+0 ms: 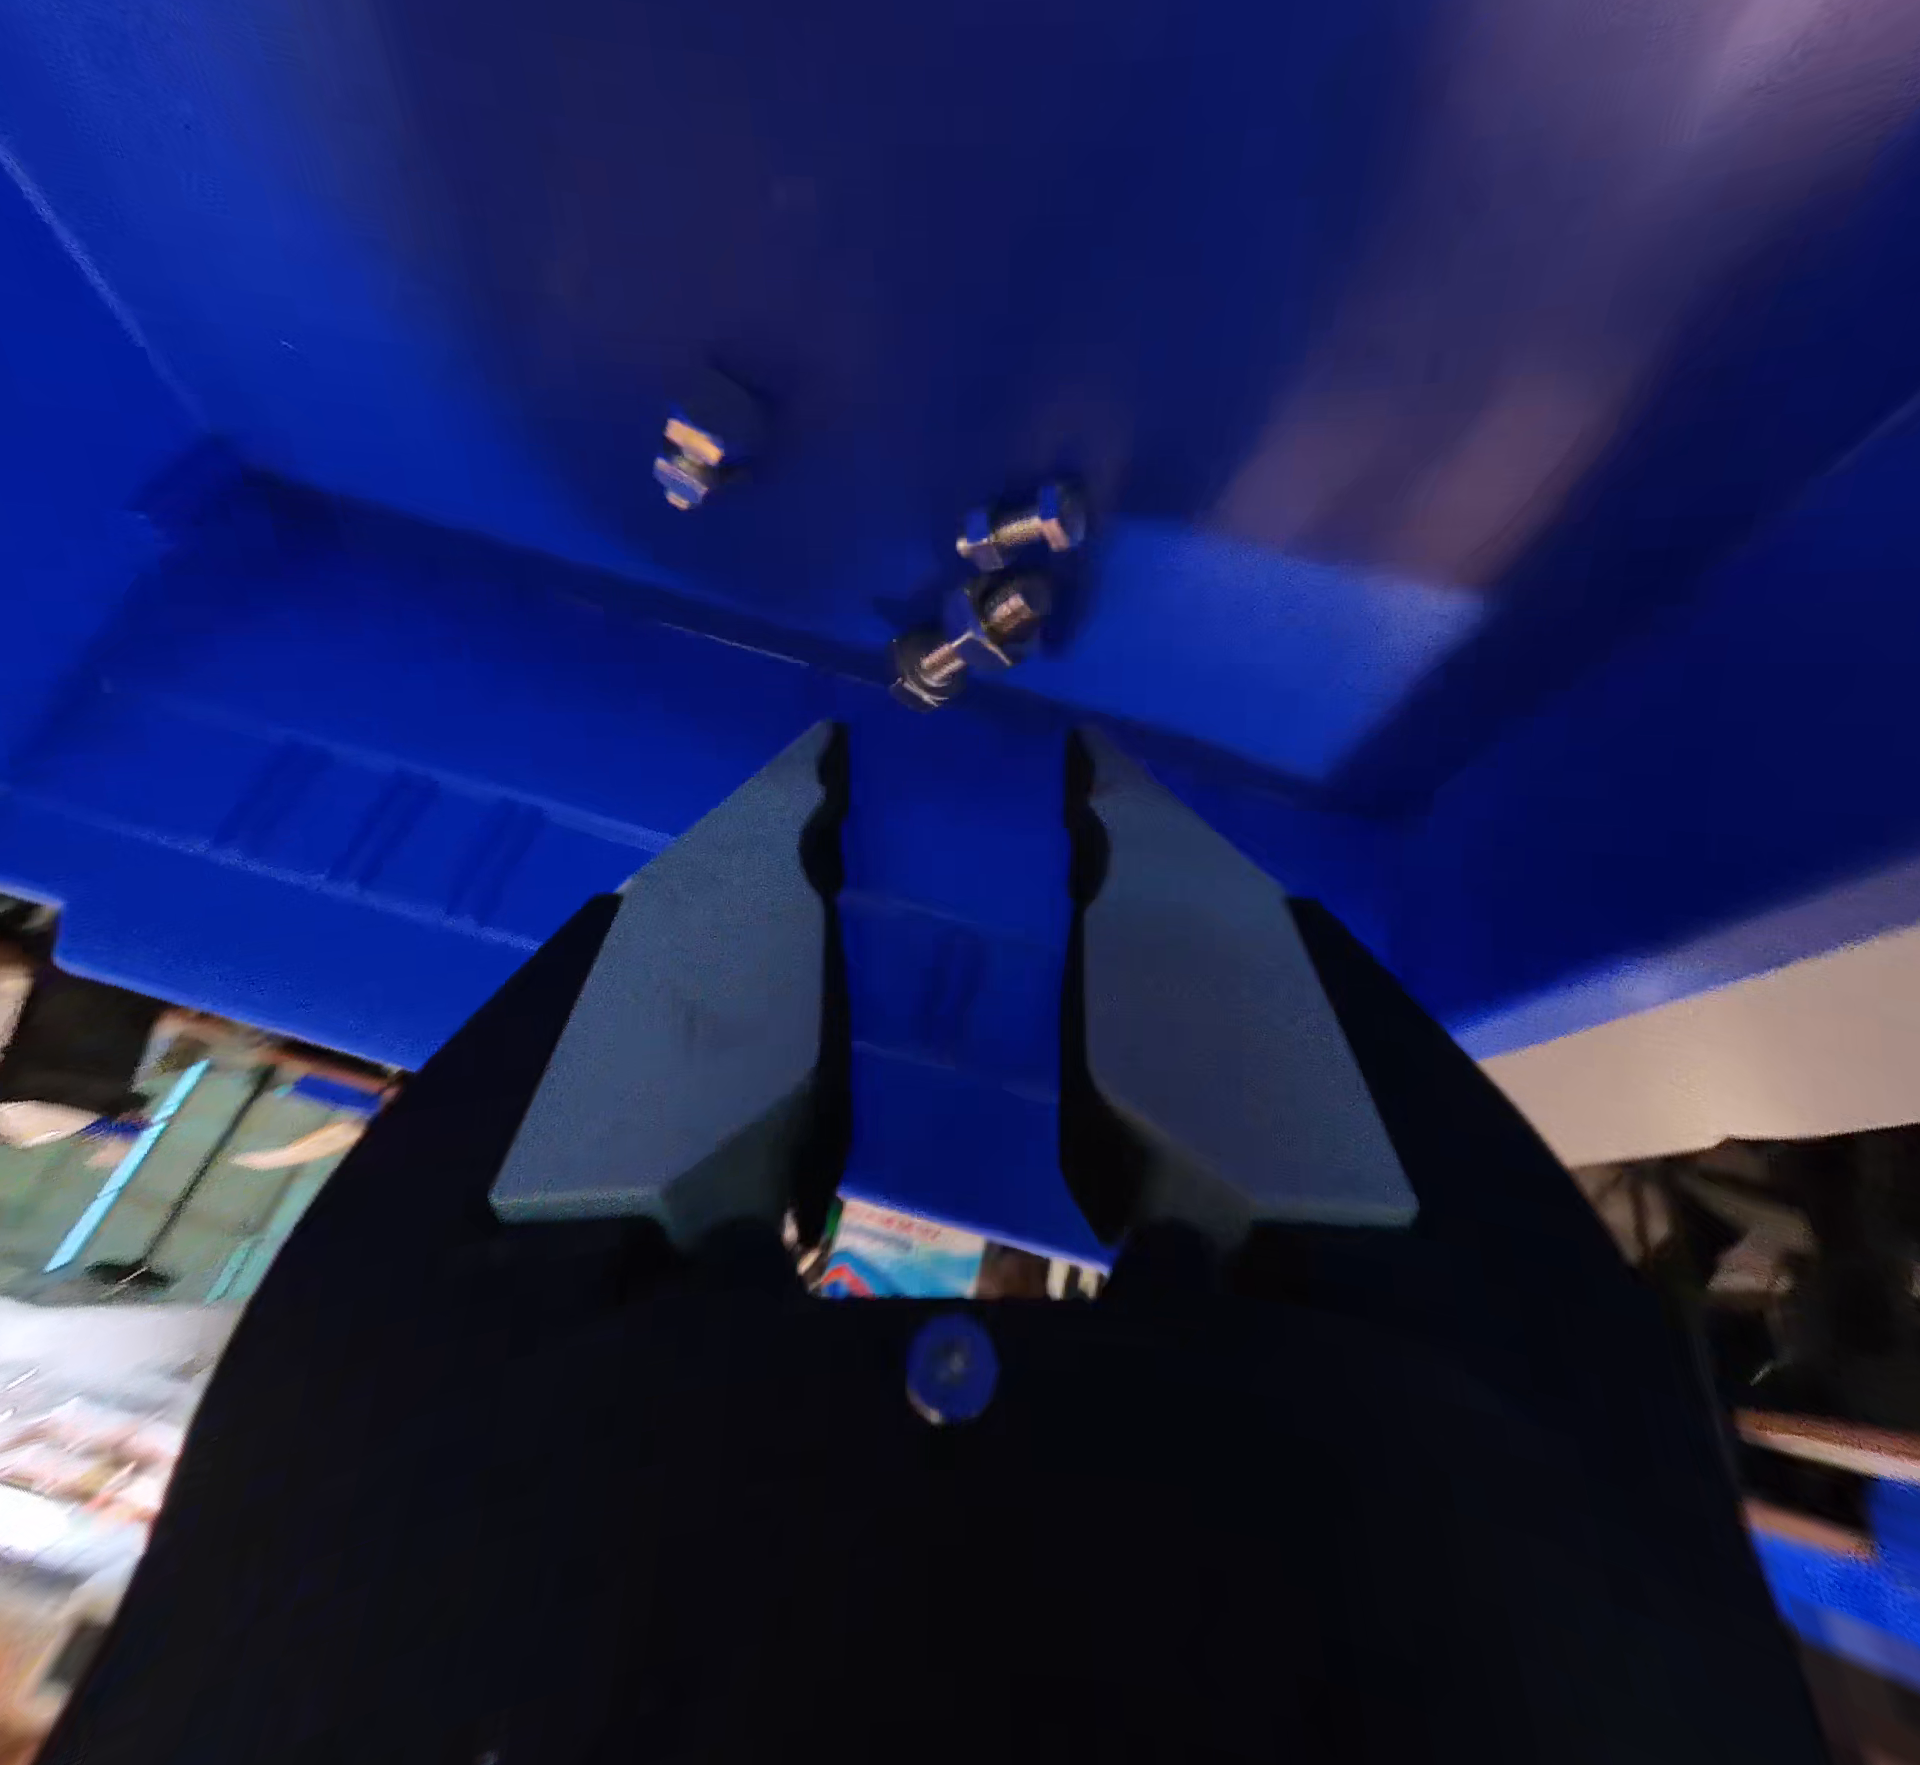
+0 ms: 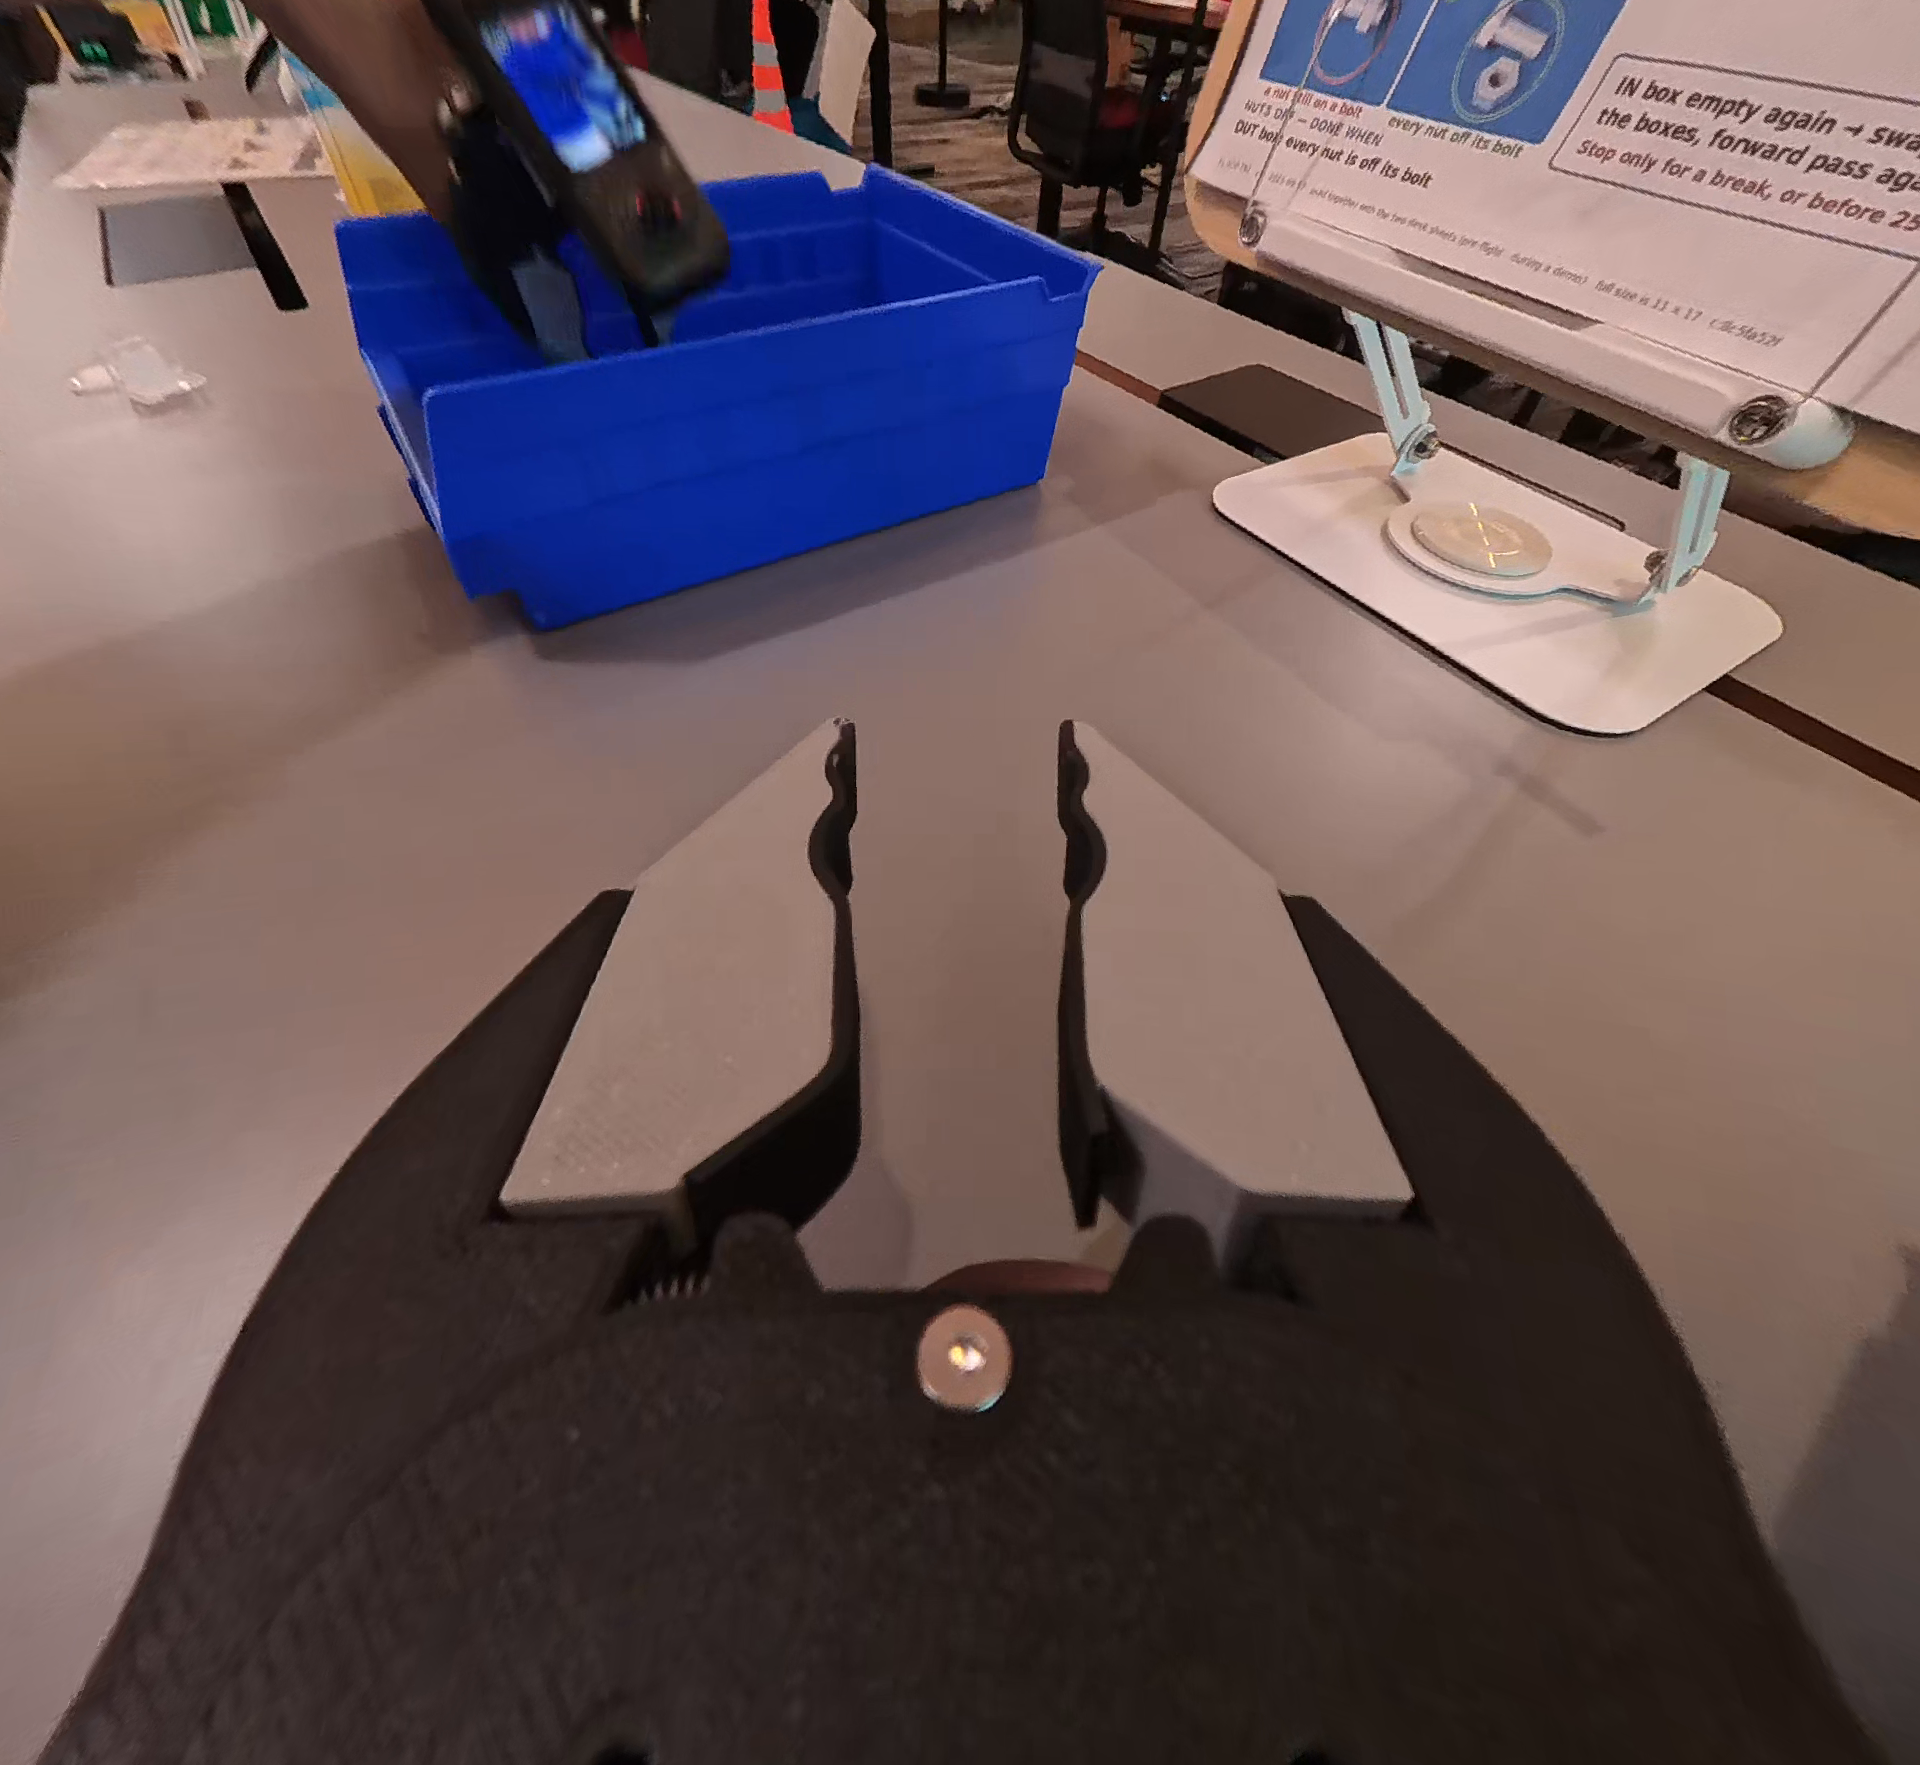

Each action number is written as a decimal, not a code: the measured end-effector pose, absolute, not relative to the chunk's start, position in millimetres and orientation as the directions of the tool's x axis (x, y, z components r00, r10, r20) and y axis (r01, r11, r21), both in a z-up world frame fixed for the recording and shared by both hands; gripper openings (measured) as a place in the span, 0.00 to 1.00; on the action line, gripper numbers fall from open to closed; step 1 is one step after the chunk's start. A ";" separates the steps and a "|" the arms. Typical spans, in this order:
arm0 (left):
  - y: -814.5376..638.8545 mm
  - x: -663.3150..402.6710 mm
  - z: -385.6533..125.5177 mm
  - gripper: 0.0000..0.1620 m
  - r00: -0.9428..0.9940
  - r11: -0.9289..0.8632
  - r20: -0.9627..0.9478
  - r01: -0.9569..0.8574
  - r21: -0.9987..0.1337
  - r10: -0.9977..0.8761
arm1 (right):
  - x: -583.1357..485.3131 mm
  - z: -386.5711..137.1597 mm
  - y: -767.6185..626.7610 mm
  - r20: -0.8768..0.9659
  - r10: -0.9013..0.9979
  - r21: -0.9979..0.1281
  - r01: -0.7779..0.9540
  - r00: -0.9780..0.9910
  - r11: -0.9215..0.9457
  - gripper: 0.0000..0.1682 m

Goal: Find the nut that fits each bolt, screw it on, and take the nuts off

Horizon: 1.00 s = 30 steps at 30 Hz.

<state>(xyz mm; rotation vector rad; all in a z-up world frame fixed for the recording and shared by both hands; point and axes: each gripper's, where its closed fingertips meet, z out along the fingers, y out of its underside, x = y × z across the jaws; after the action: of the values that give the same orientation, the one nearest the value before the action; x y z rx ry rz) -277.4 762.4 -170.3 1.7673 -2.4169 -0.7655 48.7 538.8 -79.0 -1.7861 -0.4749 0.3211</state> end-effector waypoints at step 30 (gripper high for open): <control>748.7 -277.8 -158.0 0.00 -0.012 -0.095 -0.431 -0.970 0.226 -0.902 | 44.7 -75.7 534.7 0.025 0.492 -0.967 0.147 0.870 -0.211 0.20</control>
<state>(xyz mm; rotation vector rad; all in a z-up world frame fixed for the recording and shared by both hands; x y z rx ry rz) -277.8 748.7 -158.0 2.3010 -2.2002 -0.7947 44.7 534.7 -75.7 -1.7772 -0.4860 0.3393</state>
